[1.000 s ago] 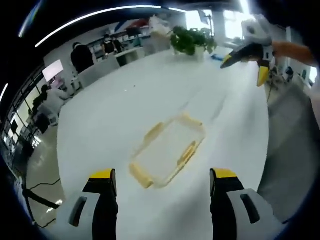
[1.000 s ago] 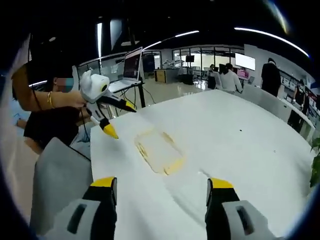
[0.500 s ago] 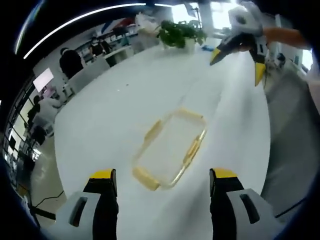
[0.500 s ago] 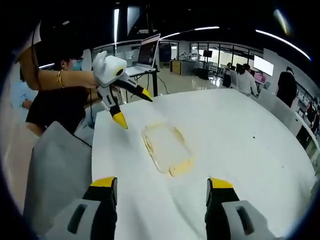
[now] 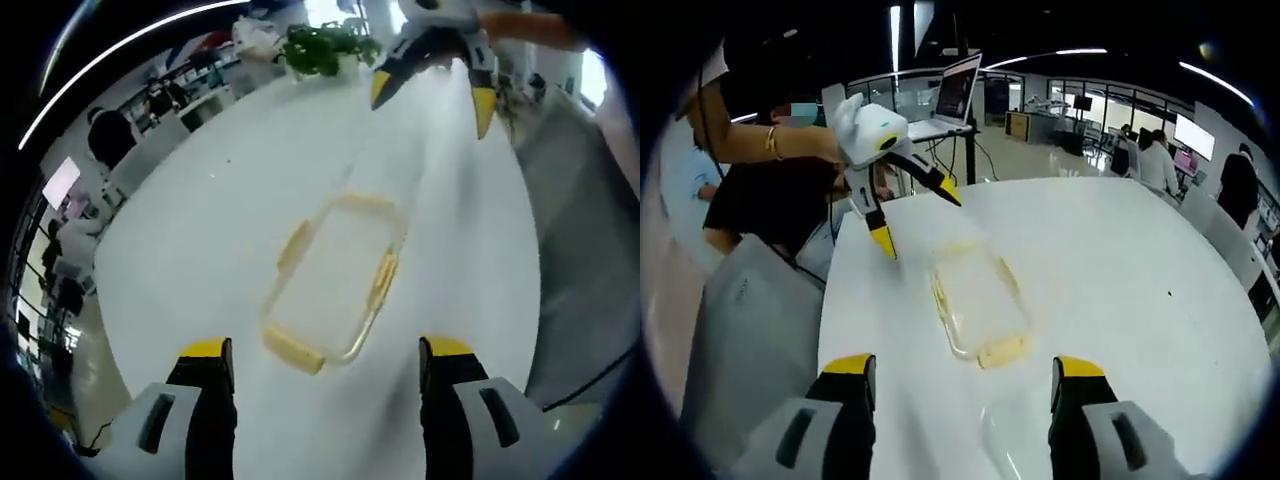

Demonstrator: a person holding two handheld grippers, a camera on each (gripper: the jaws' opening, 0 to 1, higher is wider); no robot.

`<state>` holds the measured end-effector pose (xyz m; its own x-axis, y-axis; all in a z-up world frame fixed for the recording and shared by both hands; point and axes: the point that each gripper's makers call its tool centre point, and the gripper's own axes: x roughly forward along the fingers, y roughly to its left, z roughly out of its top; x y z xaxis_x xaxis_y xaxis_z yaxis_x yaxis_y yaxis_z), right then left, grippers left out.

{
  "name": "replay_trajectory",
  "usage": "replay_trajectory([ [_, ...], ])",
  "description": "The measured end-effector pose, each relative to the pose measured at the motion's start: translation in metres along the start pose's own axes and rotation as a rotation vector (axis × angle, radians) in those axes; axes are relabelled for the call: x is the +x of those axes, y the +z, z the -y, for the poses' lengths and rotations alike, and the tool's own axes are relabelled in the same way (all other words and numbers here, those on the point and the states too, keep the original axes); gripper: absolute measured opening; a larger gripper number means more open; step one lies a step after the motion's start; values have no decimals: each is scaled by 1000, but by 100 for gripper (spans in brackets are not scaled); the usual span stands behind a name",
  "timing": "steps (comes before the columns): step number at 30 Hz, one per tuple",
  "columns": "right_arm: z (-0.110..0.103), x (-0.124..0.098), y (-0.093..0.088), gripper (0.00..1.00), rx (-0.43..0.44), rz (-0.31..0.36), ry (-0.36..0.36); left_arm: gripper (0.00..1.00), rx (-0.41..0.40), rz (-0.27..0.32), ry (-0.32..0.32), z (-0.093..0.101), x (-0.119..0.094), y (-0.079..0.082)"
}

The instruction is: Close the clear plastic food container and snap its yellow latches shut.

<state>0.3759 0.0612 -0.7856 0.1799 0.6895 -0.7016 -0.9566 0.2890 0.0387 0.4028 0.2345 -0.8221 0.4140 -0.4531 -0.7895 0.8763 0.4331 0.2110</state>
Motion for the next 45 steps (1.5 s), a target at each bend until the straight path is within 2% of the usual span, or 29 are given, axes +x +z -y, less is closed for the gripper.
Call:
replay_trajectory([
  [3,1,6,-2,71,-33,-35,10,73,21,-4,-3,-3,2,0],
  [5,2,10,-2,71,-47,-46,18,71,53,-21,17,-10,5,-4],
  [12,8,18,-5,70,-57,-67,31,71,60,-32,3,-20,7,-8],
  [15,7,22,-3,69,-14,-56,60,70,76,-48,-7,-22,9,-12],
  [17,6,23,1,65,0,-45,78,70,87,-55,-11,-24,11,-14],
  [20,7,25,5,64,-5,-45,84,69,97,-61,-23,-25,13,-14],
  [25,12,34,1,64,-51,-88,94,63,141,-80,-50,-29,15,-17],
  [29,15,40,1,63,-41,-98,108,64,149,-86,-63,-33,18,-19],
  [34,21,49,-8,64,-103,-156,110,60,163,-113,-60,-41,24,-25],
  [45,28,71,-21,60,-153,-232,115,60,189,-134,-103,-39,33,-32],
])
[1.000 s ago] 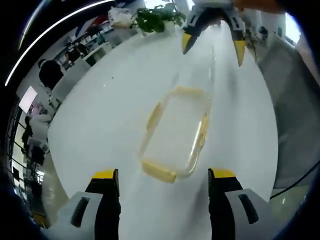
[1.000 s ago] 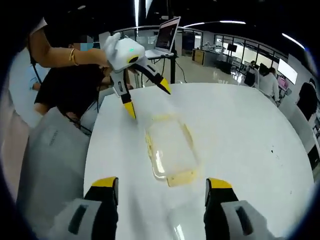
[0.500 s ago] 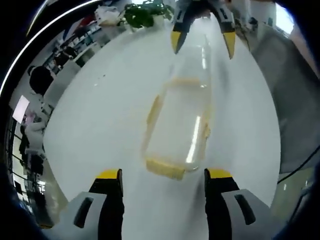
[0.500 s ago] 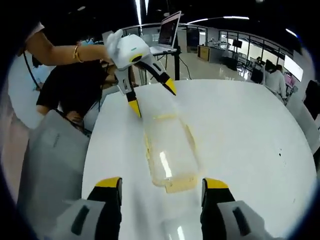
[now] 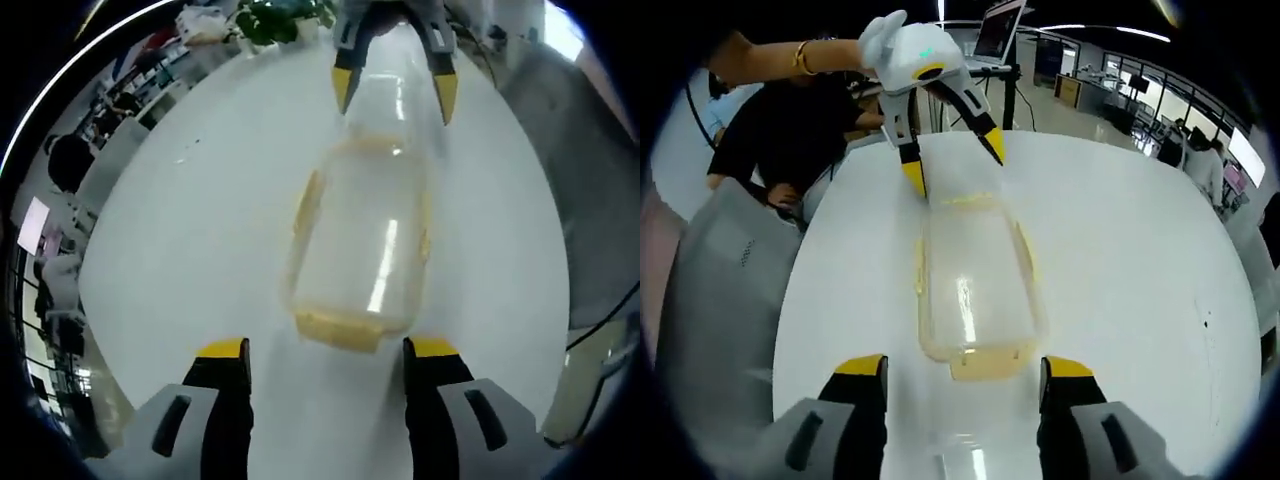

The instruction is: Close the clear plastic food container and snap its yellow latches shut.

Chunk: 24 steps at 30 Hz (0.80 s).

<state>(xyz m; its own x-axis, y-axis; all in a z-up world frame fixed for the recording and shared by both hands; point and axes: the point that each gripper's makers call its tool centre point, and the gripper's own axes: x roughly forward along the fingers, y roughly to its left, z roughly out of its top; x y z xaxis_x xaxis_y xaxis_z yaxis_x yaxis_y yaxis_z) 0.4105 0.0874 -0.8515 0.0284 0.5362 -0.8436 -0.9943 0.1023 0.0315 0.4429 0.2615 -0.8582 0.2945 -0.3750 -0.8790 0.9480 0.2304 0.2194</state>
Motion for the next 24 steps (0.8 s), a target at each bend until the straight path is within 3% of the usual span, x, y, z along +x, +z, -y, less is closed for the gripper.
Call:
replay_trajectory([
  [9,2,11,-7,57,-29,-48,16,56,18,-8,-38,4,4,-2],
  [12,7,15,-16,56,-116,-118,-6,53,23,-10,-56,5,7,-3],
  [20,6,23,-6,55,-49,-68,26,50,24,-13,-79,4,12,-5],
  [24,7,24,-6,55,-64,-74,28,49,37,-17,-89,4,14,-5],
])
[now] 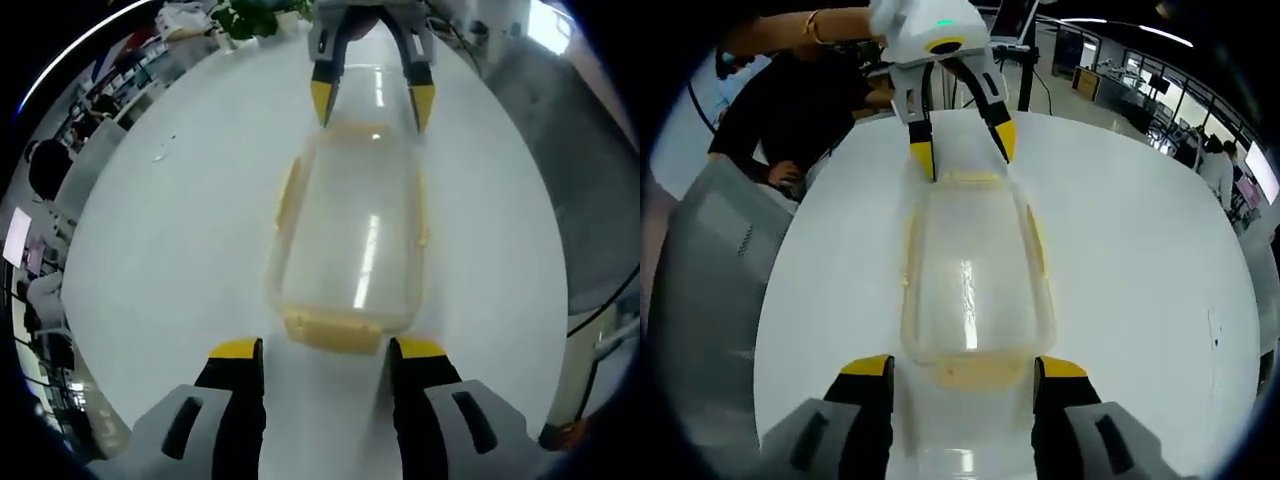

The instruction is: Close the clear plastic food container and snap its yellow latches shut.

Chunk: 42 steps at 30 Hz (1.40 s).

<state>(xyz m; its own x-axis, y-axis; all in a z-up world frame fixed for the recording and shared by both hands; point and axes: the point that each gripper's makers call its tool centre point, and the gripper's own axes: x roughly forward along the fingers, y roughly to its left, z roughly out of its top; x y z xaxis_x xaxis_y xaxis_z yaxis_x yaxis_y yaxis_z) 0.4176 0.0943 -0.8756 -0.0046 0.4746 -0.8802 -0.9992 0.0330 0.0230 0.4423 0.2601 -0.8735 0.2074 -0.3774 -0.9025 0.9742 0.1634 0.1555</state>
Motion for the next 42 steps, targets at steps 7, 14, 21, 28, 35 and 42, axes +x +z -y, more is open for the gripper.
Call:
replay_trajectory([
  [7,1,3,-5,54,-16,-25,3,48,13,-1,-15,0,4,0],
  [14,9,6,-7,52,-61,-57,-42,48,20,3,-32,0,8,1],
  [21,10,10,-10,51,-62,-79,-40,46,18,24,-49,-3,10,4],
  [28,12,12,-10,51,-51,-81,-30,44,23,32,-81,0,12,4],
  [35,10,12,-11,47,-19,-80,-14,38,6,48,-139,11,12,8],
  [42,9,11,-11,46,-16,-86,-15,39,32,49,-178,8,14,9],
])
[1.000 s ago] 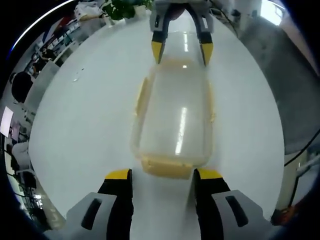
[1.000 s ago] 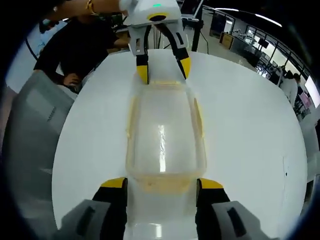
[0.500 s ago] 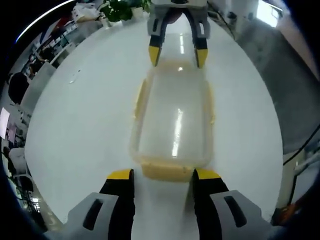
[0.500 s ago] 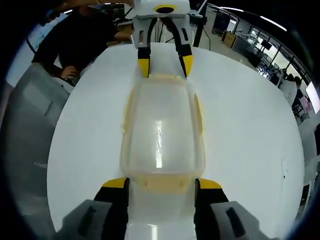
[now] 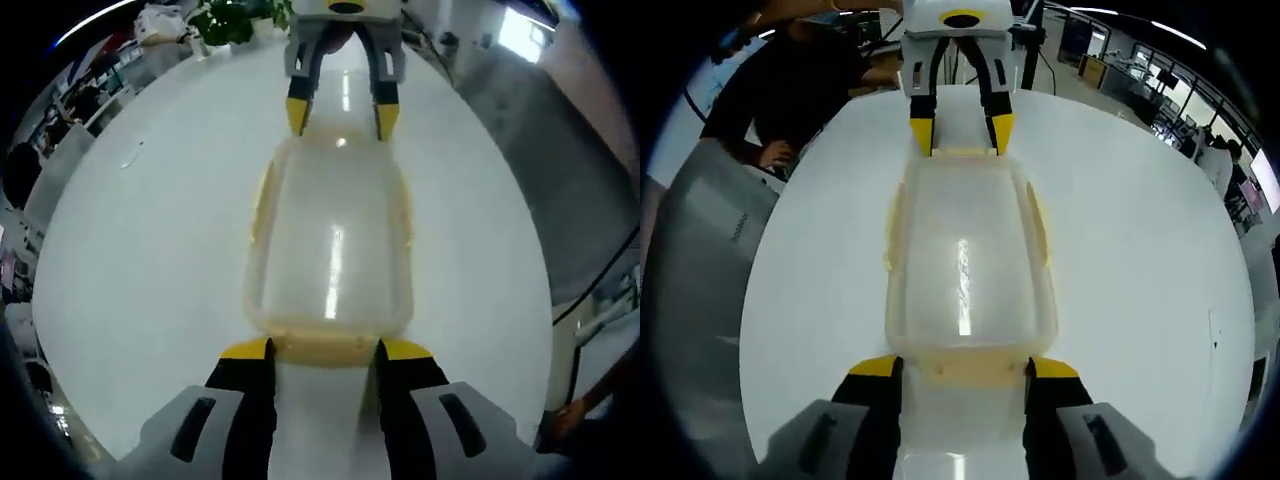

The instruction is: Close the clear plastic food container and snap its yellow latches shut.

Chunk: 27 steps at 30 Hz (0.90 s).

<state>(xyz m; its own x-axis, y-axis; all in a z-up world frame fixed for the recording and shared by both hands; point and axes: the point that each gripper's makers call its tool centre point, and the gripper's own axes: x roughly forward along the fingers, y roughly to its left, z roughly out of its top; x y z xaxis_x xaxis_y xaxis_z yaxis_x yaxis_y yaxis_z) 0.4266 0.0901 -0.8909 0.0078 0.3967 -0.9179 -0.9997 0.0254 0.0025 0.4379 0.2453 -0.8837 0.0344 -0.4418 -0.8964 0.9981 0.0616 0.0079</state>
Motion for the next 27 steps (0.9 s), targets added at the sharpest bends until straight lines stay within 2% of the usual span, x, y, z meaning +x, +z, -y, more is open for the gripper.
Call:
replay_trajectory([
  [2,0,0,0,45,-1,-3,2,39,23,-3,-12,1,0,0],
  [4,0,-2,-2,38,-14,-13,4,38,39,-11,-22,2,0,0],
  [5,0,-3,-5,37,30,-23,-5,38,47,-7,-24,2,0,1],
  [6,1,-2,-3,37,-1,-14,-3,39,42,-15,-22,1,1,1],
  [17,-1,-1,-2,38,-6,-44,7,38,64,-41,-23,0,1,0],
  [21,-2,-1,-1,37,-3,-46,8,37,63,-11,-29,0,0,0],
  [27,-4,0,-1,36,-3,-51,0,37,46,-10,-29,0,0,2],
])
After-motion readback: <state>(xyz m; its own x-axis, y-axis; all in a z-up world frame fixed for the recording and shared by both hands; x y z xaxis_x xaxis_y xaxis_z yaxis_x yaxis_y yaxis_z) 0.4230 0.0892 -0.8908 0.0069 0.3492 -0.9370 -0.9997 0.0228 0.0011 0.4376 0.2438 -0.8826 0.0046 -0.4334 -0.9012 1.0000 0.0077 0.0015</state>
